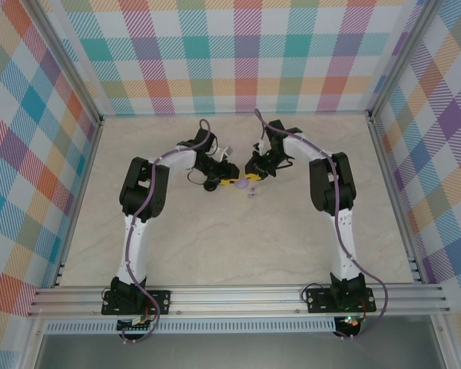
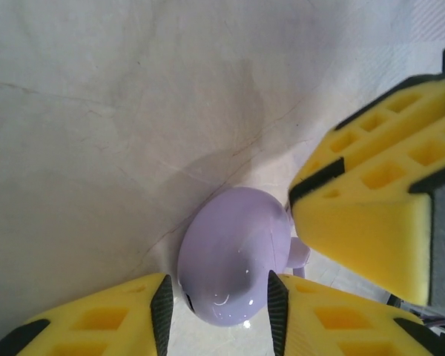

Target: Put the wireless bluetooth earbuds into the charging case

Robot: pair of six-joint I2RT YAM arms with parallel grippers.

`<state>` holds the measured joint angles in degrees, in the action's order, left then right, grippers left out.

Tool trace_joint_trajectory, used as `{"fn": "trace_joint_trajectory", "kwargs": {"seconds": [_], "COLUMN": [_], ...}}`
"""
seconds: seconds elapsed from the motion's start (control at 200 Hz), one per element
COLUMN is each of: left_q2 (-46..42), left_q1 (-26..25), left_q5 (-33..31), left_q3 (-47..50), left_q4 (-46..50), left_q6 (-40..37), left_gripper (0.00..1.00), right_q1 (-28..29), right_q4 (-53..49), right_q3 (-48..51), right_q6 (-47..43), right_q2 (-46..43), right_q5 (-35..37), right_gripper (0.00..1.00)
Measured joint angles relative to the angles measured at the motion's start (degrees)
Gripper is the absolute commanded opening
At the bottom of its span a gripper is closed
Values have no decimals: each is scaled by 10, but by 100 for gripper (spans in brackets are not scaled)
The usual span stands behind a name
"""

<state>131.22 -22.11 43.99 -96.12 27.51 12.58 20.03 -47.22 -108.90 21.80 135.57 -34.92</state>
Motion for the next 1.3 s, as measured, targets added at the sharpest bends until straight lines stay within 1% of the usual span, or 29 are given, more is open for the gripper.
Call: {"fn": "trace_joint_trajectory", "kwargs": {"seconds": [0.315, 0.435, 0.6, 0.7, 0.79, 0.93, 1.105, 1.305], "left_q2": [-20, -26, -33, -33, -33, -30, -7, 28], "left_q1": [-11, -13, -8, -3, 3, 7, 8, 8], "left_q5": [2, -1, -10, -16, -20, -21, -20, -13], "left_q3": [28, 31, 25, 8, -17, -56, -78, -78], "left_q4": [-5, -5, 2, 20, 34, 38, 34, 35], "left_q6": [2, 3, 6, 4, -1, -2, -2, -2], "left_gripper": [40, 42, 43, 44, 44, 43, 43, 44], "right_q1": [0, 0, -2, -2, -5, -5, -5, -2], "right_q4": [-24, -29, -33, -35, -34, -29, -20, -17], "right_q3": [-45, -56, -55, -41, -26, 7, 48, 51], "right_q6": [-1, -1, -2, -3, -7, -13, -13, -13], "right_q2": [28, 29, 25, 5, -19, -49, -54, -54], "right_q5": [3, 13, 36, 43, 43, 38, 28, 23], "right_gripper": [16, 20, 22, 22, 20, 12, 11, 11]}}
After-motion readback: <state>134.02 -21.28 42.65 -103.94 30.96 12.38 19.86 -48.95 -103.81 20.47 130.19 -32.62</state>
